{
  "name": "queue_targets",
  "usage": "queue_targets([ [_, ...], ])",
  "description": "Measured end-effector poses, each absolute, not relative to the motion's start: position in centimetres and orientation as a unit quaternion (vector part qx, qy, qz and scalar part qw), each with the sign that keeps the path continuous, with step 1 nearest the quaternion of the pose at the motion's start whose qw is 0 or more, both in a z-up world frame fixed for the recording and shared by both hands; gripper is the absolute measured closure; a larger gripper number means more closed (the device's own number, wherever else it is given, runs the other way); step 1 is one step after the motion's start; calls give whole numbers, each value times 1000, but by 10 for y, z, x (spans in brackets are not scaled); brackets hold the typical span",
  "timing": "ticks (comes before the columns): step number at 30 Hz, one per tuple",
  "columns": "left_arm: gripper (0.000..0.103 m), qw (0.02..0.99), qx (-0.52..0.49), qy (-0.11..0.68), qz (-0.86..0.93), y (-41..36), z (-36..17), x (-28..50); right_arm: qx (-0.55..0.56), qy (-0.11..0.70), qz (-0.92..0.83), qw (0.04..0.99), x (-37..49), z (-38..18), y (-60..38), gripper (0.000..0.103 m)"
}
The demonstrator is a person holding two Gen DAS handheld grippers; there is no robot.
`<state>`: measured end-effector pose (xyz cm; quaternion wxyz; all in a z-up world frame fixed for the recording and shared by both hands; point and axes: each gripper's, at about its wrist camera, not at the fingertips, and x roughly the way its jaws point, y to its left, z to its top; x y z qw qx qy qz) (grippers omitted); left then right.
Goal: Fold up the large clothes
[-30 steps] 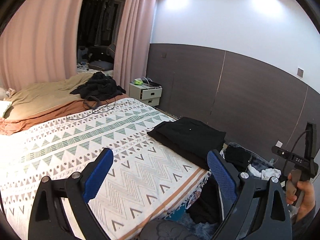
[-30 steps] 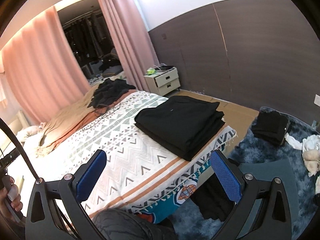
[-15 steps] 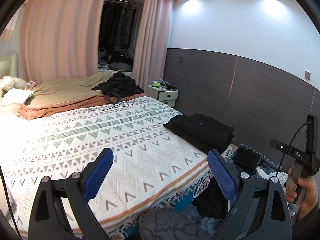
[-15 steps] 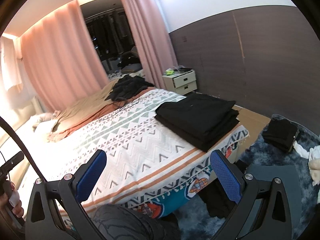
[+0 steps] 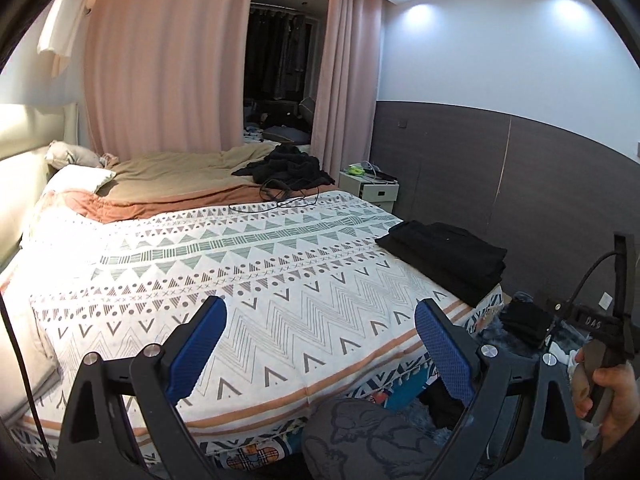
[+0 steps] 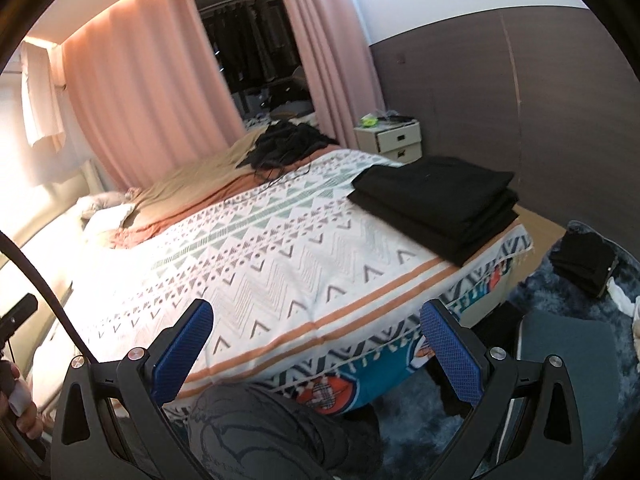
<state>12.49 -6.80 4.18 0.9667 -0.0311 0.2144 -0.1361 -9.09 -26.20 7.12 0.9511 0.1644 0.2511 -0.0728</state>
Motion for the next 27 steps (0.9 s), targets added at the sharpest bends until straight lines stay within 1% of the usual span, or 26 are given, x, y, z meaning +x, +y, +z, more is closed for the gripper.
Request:
queue_targets([
  [12, 6, 964, -44, 224, -133, -58, 36, 122, 154, 245, -53, 956, -86, 72, -247, 0],
  [27, 6, 969, -27, 204, -132, -62, 47, 108, 161, 240, -57, 955, -94, 66, -236, 0],
])
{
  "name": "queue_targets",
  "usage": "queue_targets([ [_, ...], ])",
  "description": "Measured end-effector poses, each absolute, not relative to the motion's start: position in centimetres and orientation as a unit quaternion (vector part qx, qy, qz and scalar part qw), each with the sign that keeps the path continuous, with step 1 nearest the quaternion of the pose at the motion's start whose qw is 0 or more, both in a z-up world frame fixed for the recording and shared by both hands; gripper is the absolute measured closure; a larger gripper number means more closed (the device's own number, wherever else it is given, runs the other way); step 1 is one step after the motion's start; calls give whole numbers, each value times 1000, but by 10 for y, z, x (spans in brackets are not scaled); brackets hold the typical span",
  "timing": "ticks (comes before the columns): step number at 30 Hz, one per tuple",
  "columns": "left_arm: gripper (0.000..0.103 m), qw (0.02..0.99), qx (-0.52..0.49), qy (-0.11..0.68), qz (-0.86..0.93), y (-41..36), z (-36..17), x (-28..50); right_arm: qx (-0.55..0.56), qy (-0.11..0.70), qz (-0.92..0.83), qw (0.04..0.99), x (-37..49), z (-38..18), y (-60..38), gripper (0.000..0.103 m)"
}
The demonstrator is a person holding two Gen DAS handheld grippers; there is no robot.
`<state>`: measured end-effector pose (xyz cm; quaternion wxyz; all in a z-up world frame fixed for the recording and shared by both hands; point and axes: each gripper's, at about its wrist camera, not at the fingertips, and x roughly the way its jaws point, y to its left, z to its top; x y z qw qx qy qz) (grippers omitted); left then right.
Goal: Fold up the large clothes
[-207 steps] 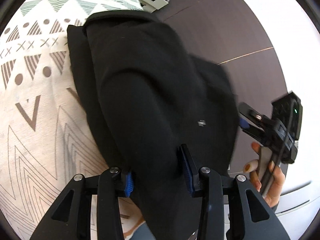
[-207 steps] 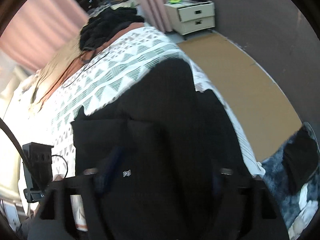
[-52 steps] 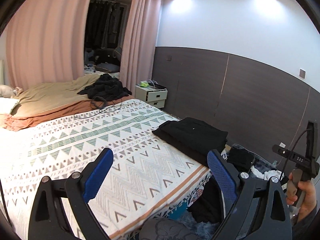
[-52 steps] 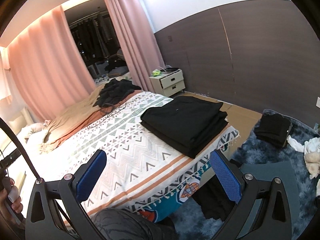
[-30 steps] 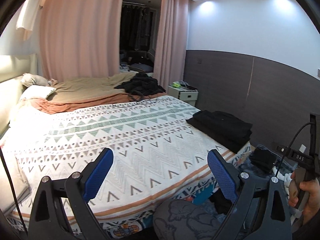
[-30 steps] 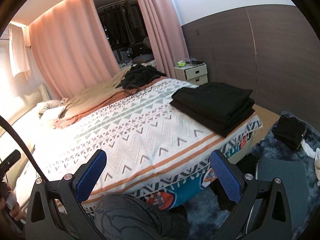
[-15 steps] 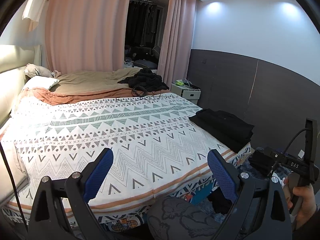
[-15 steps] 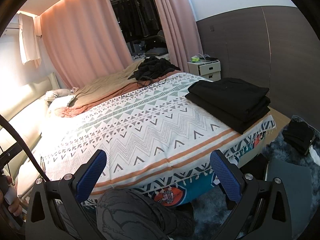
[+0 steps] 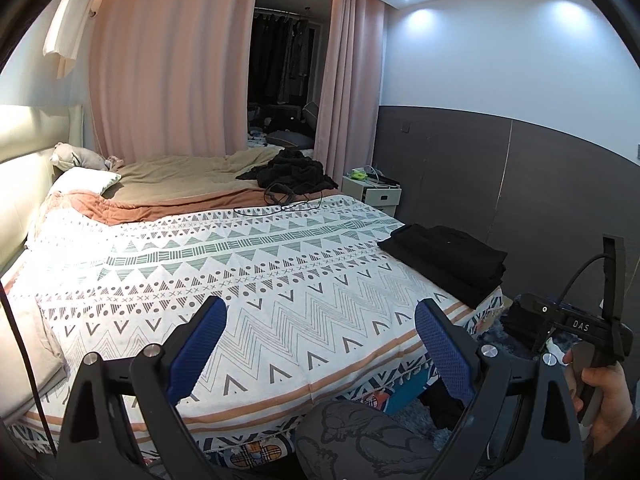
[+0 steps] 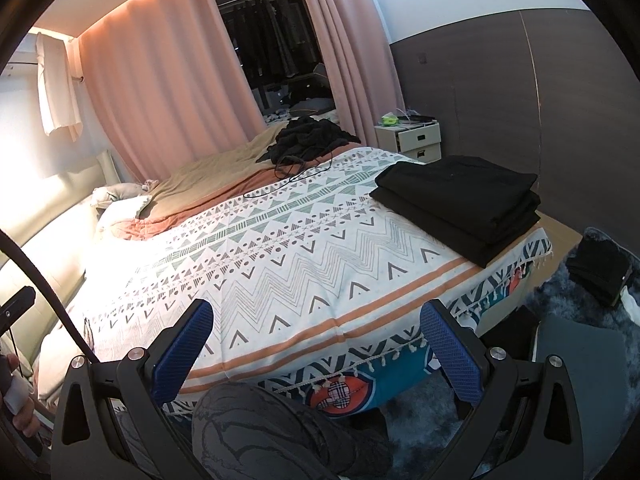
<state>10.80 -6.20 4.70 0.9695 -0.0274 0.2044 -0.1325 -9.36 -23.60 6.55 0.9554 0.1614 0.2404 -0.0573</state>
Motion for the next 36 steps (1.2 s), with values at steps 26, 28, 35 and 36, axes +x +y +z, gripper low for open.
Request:
queue_targets([
  [26, 6, 970, -35, 203, -128, -60, 49, 104, 167, 248, -60, 952, -97, 69, -233, 0],
  [28, 6, 970, -37, 201, -130, -60, 49, 103, 163, 250, -58, 953, -97, 70, -231, 0],
  [35, 6, 969, -43, 201, -135, -57, 48, 102, 150, 254, -56, 954, -99, 71, -222, 0],
  [36, 6, 969, -43, 202, -135, -57, 47, 102, 151, 254, -56, 954, -99, 70, -221, 0],
])
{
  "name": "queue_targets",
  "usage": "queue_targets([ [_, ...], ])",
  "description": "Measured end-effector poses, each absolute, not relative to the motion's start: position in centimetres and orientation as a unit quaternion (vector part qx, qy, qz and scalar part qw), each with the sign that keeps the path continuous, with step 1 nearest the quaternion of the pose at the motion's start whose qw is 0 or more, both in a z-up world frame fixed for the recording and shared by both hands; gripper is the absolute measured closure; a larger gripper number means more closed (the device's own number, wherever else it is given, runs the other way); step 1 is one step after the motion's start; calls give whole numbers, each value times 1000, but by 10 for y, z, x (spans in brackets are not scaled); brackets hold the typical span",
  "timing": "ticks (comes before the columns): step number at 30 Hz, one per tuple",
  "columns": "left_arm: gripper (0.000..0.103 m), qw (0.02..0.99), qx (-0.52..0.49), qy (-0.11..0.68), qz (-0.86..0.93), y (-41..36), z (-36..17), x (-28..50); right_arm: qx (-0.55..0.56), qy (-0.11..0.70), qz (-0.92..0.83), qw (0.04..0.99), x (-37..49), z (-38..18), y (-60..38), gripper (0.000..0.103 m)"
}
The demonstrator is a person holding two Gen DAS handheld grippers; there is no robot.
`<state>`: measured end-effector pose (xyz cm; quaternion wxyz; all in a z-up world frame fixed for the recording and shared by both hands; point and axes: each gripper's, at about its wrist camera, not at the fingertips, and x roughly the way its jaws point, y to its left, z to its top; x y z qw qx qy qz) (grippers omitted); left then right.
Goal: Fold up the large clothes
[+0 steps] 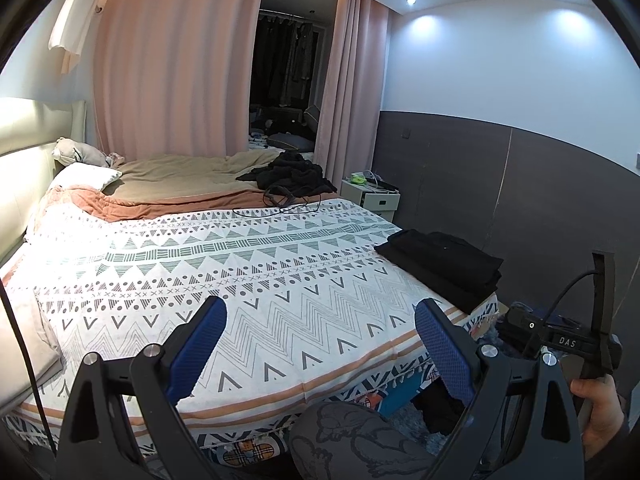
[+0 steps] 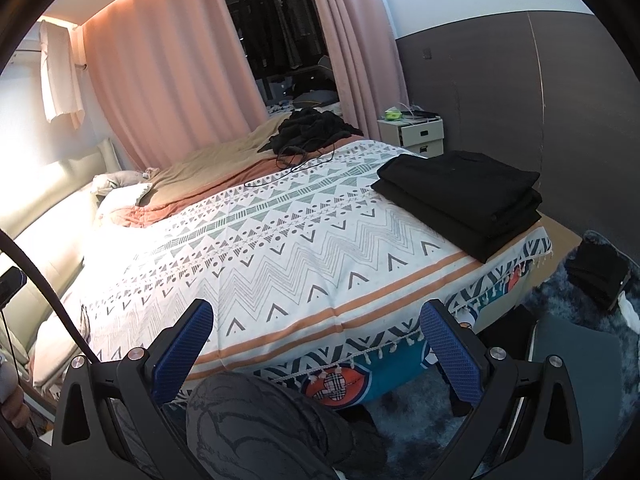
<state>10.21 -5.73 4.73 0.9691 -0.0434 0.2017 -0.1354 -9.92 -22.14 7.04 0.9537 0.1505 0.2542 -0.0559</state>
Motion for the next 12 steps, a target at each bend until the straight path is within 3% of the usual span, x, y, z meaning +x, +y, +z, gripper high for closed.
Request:
queue_targets([
  [12, 6, 969, -44, 204, -133, -54, 43, 95, 146, 265, -53, 952, -99, 68, -212, 0],
])
